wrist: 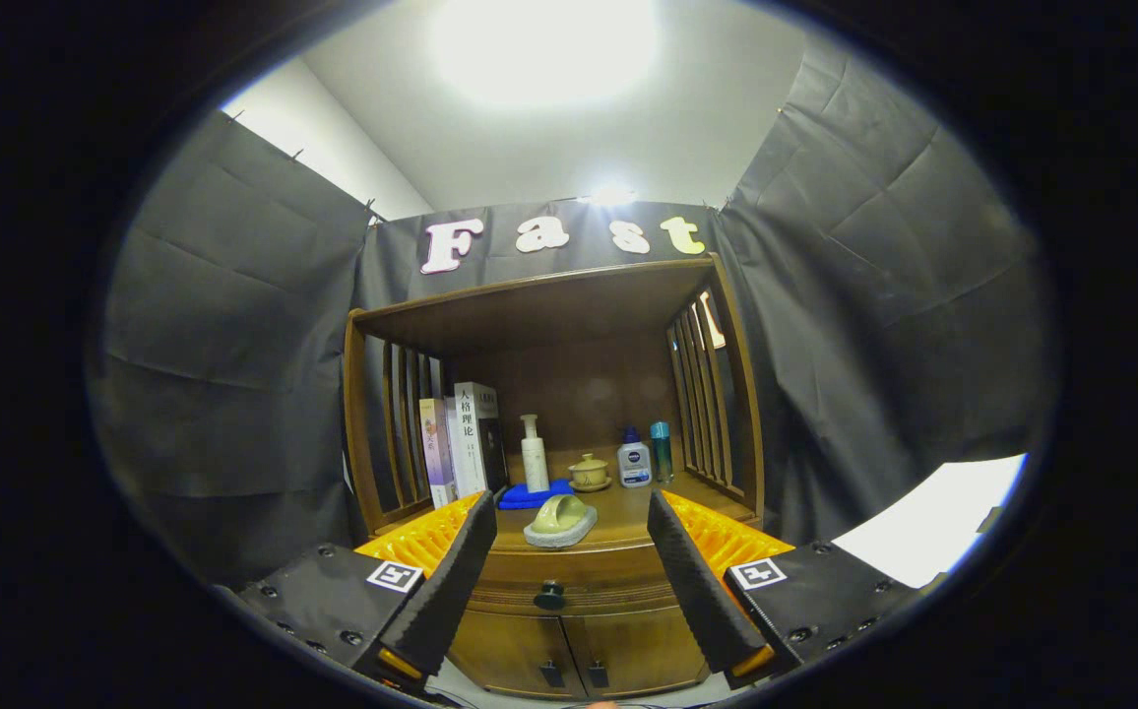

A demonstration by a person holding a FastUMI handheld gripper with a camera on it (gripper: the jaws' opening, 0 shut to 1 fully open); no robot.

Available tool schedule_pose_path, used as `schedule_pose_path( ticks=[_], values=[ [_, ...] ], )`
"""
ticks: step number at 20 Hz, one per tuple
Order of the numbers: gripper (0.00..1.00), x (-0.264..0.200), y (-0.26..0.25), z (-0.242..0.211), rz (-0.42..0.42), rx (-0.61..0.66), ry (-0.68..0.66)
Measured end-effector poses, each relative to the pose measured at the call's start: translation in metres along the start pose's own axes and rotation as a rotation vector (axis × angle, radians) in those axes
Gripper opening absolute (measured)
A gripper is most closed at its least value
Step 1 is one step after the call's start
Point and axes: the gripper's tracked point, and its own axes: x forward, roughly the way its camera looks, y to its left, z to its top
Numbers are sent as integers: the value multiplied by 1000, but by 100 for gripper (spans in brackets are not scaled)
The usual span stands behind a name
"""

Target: Pull open the drawer, take out the items inside it, and place them on the countertop above the cabinet.

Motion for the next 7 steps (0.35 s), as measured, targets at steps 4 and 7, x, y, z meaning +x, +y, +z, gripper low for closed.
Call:
schedule_pose_path(
  ticks=[4, 7],
  values=[
    [98, 0, 7, -6, 17, -25, 13],
    [98, 1, 14, -13, 34, -42, 31]
  ],
)
